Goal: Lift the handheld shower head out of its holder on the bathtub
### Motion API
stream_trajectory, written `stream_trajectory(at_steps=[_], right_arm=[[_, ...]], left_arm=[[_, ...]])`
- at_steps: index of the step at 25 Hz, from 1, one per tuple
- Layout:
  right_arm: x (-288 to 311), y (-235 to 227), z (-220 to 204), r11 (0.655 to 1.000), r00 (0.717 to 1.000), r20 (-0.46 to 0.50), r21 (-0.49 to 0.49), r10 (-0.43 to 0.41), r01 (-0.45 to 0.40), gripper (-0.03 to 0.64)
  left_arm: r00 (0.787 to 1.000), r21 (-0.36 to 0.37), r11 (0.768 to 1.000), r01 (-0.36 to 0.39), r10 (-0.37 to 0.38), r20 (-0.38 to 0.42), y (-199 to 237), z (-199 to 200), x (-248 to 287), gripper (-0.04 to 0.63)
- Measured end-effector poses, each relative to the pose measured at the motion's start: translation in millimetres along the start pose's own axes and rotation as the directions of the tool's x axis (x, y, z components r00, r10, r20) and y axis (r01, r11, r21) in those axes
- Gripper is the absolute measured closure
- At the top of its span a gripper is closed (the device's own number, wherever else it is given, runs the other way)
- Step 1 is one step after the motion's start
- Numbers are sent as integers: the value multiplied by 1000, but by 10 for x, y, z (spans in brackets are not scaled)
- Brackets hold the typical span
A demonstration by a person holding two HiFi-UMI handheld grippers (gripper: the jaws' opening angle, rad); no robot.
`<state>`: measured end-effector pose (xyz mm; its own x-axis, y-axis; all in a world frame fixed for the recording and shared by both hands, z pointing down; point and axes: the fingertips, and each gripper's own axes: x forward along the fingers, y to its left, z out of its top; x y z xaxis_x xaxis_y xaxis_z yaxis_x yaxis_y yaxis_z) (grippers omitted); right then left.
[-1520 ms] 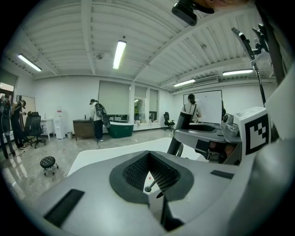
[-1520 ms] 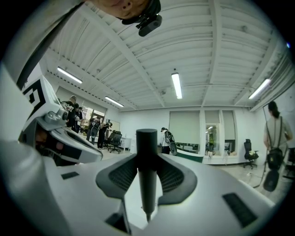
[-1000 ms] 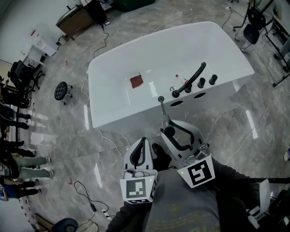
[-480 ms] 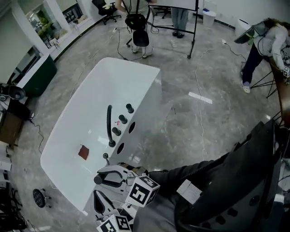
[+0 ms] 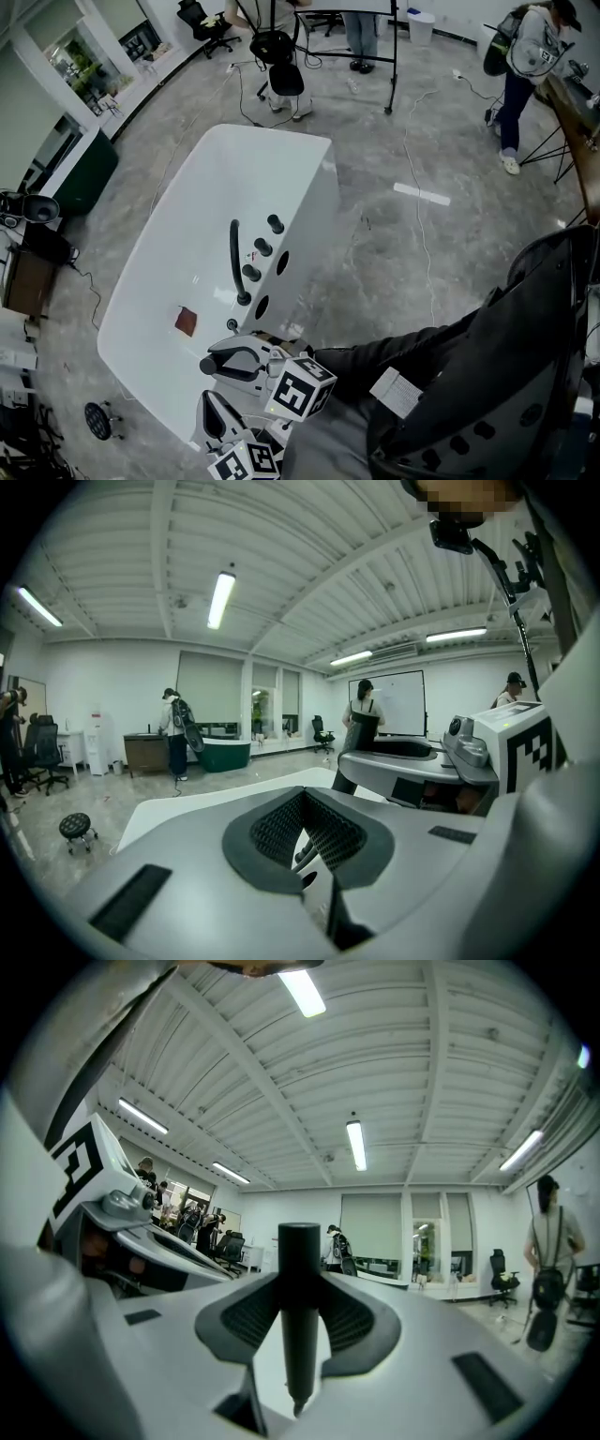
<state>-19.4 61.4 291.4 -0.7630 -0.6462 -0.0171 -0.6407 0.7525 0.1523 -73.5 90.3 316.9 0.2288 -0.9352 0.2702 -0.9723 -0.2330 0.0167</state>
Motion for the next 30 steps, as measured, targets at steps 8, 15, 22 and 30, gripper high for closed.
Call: stream_trajectory(at_steps=[8,15,22,30], right_arm=[[42,115,-7,1000,1000,3,9,10,-10,480],[81,85,-16,999,999,-12,6,36,-36,480],[-117,62,-131,999,999,-14,12,48,-48,480],[-85,19,9,999,999,34,-27,26,-25,480]], left_arm=[[1000,-8,999,-31,31,-7,127,-77,-160,592],[999,-22,998,-52,52,-10,140,-77,-164,592],[997,-26,997,-72,72,-20,-41,-219,-230,592],[998,8,998,-66,66,7,5,-91,-247,592]])
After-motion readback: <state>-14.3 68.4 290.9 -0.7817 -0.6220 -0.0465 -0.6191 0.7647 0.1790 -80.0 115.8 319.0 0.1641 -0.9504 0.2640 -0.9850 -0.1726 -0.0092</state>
